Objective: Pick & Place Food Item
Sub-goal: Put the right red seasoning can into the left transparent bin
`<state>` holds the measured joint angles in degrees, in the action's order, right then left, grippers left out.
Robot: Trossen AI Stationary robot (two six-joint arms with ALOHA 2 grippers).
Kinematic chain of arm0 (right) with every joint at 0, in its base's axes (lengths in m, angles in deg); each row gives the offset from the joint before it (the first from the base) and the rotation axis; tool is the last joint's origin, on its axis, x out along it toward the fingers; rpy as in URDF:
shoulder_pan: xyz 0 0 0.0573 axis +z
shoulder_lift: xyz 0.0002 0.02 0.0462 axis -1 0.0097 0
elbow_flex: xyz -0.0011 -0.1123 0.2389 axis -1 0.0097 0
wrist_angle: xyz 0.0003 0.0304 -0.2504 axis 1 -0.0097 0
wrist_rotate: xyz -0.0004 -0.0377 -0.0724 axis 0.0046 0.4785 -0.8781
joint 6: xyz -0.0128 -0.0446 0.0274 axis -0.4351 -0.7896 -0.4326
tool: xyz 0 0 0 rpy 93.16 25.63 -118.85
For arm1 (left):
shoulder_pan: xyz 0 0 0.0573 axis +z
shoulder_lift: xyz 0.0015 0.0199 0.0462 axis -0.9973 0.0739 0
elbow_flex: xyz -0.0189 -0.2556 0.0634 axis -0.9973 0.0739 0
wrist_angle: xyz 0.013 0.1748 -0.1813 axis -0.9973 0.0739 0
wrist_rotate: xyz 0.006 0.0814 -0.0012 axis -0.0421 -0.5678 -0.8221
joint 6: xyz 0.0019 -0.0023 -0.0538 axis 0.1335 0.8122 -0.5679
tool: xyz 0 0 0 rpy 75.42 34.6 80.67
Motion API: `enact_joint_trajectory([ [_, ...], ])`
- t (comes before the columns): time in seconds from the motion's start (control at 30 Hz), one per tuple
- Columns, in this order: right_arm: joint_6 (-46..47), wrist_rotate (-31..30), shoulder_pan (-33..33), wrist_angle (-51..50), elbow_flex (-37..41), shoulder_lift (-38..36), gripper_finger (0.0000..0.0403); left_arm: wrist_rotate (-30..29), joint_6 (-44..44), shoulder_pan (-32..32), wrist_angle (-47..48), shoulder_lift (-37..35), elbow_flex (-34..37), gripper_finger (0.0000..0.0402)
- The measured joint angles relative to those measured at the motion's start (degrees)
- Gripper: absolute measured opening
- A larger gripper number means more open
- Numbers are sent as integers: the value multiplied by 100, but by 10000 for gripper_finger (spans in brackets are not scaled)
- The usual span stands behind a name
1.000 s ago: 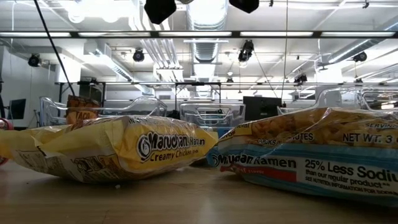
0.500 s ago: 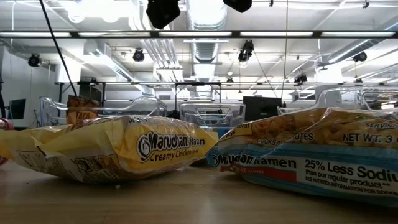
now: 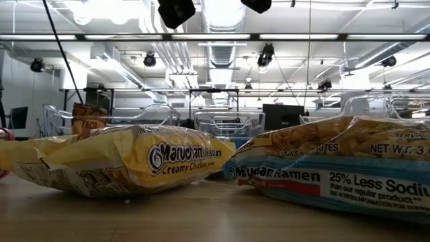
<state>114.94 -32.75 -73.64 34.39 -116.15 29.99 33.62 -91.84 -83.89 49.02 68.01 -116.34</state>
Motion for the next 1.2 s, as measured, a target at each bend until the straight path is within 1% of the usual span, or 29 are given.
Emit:
enact_joint_trajectory([
  [0.13,-7,2,1,-3,0,0,169,-3,-4,4,1,-1,0,211],
  [0.17,-16,5,1,0,0,0,175,-3,-18,4,3,-3,0,211],
  [0.2,-38,7,1,2,0,0,187,-1,-37,4,11,-3,0,211],
  [0.37,-48,0,3,-6,0,9,275,-40,-201,33,218,-12,-3,211],
  [0.47,-26,0,5,1,0,9,311,-40,-215,96,427,-66,-4,211],
  [0.57,14,-20,3,-28,0,-22,334,-26,-215,210,659,-195,-4,211],
  [0.7,166,-21,-1,-100,0,-125,347,-129,-208,507,1097,-509,-4,211],
  [0.77,261,-3,10,-209,0,-174,348,-358,-187,755,1372,-705,-7,211],
  [0.83,446,-29,23,-465,0,-243,348,-730,-145,1033,1768,-893,-9,211],
  [0.93,668,-303,25,-898,0,-333,349,-1281,19,1485,2422,-1077,-10,211],
  [1.07,763,-365,29,-1122,0,-374,349,-2152,634,1958,3432,-1053,-10,211],
  [1.2,768,-343,49,-1120,0,-374,350,-3166,1213,2181,4256,-939,-2,211],
])
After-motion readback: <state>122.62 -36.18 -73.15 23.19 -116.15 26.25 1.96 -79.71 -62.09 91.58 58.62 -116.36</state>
